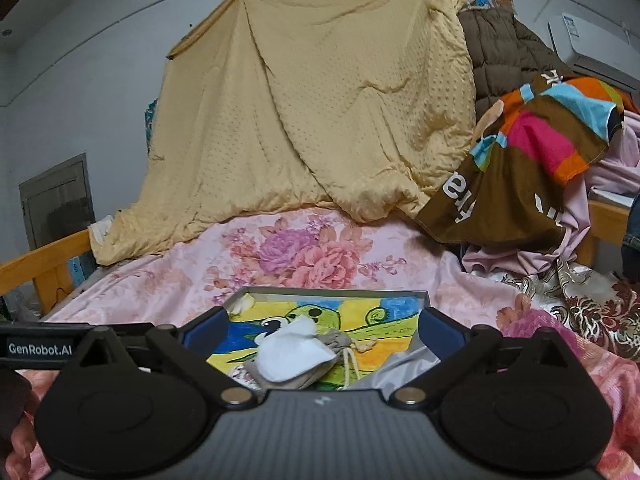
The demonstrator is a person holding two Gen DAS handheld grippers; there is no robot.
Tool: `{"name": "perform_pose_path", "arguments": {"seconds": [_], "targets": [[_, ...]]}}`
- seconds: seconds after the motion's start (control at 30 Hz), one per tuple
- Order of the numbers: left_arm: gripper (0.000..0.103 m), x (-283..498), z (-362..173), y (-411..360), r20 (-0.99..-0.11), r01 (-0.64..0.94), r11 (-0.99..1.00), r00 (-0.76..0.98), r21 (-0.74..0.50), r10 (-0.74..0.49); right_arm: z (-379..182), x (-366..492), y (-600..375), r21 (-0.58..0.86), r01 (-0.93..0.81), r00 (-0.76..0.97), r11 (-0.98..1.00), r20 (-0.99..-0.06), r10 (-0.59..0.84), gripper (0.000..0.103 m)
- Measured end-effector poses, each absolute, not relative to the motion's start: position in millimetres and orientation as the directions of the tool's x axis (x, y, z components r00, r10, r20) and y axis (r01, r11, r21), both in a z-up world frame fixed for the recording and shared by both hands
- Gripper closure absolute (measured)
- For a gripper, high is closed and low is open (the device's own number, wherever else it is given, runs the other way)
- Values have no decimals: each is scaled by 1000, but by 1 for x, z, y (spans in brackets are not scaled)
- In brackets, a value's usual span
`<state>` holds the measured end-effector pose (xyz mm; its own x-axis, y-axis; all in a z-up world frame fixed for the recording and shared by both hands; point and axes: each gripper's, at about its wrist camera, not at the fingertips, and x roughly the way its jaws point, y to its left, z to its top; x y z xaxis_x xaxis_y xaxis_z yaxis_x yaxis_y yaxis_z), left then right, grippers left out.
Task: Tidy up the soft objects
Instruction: 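Lower both socks into the frog tray and open both grippers, then move both tools back toward the white quilted cloth and orange piece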
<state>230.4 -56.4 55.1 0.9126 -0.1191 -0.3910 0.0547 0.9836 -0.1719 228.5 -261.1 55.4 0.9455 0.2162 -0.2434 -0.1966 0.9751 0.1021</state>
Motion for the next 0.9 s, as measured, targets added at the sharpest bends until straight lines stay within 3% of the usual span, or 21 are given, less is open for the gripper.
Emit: {"name": "perform_pose_path", "arguments": {"seconds": [0.37, 0.6, 0.9], "targets": [[1, 168, 54, -32, -353, 46, 985, 930, -165, -103, 53, 162, -251, 4, -180, 961, 984, -212, 177, 0], [1, 136, 50, -20, -334, 60, 986, 936, -155, -110, 48, 129, -250, 13, -173, 967, 985, -187, 172, 0], [1, 104, 30, -17, -349, 104, 986, 926, -131, -144, 40, 92, -246, 50, -168, 955, 985, -239, 175, 0]]}}
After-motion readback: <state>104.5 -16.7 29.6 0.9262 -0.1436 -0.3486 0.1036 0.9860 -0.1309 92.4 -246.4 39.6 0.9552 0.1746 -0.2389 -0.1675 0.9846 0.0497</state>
